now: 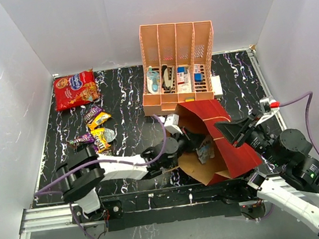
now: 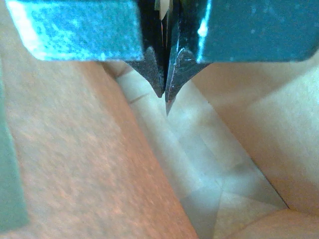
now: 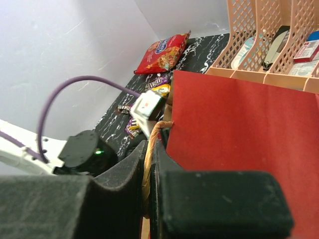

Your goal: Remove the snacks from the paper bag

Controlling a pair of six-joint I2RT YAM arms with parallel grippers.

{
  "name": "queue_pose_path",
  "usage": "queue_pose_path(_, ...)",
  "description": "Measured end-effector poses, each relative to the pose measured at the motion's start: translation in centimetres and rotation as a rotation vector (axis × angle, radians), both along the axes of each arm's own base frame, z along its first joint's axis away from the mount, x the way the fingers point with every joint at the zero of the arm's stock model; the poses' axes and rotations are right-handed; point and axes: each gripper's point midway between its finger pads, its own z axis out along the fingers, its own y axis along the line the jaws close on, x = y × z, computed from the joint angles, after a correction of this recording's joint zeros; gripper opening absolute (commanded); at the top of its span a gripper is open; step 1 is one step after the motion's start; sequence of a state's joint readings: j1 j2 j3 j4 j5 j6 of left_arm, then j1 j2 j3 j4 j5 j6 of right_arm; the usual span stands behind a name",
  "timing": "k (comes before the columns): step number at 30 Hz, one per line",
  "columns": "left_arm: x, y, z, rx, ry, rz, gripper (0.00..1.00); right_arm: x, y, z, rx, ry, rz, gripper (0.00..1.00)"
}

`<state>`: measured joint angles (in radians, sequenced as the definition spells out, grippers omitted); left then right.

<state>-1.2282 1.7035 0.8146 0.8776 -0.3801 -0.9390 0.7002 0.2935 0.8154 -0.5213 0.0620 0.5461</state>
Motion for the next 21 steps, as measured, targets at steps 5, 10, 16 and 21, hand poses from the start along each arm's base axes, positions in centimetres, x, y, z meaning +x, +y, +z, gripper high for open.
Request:
queue_pose_path(5, -2.4, 2.7, 0.8, 0.037, -0.031, -0.041, 0.0, 0.3, -0.3, -0.7, -0.03, 0.003, -0.022, 0.08)
queue_pose_path(10, -3.9, 6.1, 2.7, 0.073, -0.087, -0.068, 0.0, 0.5, -0.7, -1.6, -0.065, 0.019, -0.04, 0.08)
queue_pose_path(16, -4.4, 10.2, 10.3, 0.051, -0.22, -0.049, 0.0, 0.7, -0.9, -2.3, -0.09, 0.03, -0.053, 0.08)
queue_pose_path(21, -3.5, 11.8, 14.6, 0.092, -0.269, 0.009, 0.0, 0.7, -0.9, -2.5, -0.096, 0.034, -0.056, 0.08)
